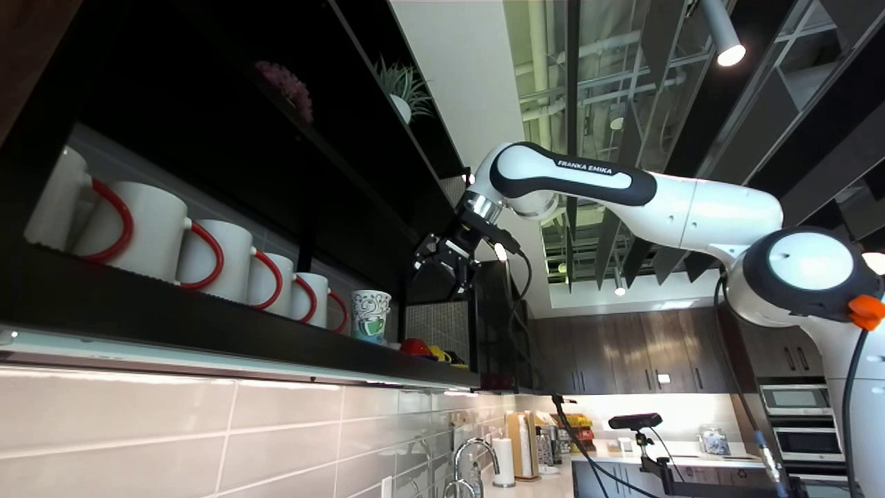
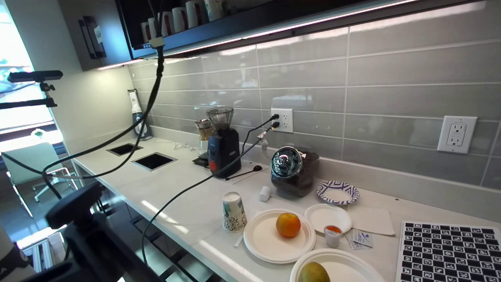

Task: Pick up the two cups from the counter and put them on the shelf

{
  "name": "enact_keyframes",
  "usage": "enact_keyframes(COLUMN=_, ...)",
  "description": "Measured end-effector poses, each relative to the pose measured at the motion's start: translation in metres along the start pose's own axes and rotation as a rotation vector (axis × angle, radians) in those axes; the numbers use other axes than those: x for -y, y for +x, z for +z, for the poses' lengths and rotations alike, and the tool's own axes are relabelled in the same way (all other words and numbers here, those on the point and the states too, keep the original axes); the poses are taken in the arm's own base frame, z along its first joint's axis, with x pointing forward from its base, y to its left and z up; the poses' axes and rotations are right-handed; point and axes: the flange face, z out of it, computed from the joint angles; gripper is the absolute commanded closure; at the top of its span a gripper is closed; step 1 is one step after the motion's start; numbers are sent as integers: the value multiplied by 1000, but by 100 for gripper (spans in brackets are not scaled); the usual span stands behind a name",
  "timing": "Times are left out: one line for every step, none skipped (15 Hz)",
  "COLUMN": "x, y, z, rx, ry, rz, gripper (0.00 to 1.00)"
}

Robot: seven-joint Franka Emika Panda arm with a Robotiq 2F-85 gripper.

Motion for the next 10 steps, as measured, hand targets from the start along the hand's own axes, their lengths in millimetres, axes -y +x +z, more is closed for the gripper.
enact_keyframes(x=-6, y=-6, z=-5, rx=-9, ry=2, rz=-22, gripper=0)
enact_keyframes(x=-13, y=-11, z=-8, rx=-14, ry=3, rz=-39, gripper=0)
enact_keyframes(x=-21, y=-16, z=-8, rx=-16, ry=1, rz=-49, gripper=0)
enact_keyframes(x=-32, y=-20, z=-5, rx=-2, ry=-3, rz=-48, gripper=0)
enact_keyframes(x=-44, y=-25, z=0, rx=16, ry=-16, rz=-42, gripper=0)
enact_keyframes(x=-58, y=-30, z=7, rx=36, ry=-31, rz=-28, gripper=0)
enact_keyframes(x=-72, y=-34, z=15, rx=58, ry=-47, rz=-13, gripper=0)
enact_keyframes(x=-85, y=-39, z=23, rx=79, ry=-63, rz=1, gripper=0)
enact_keyframes(x=-99, y=-45, z=33, rx=102, ry=-78, rz=11, gripper=0)
enact_keyframes(x=-112, y=-53, z=43, rx=127, ry=-91, rz=14, gripper=0)
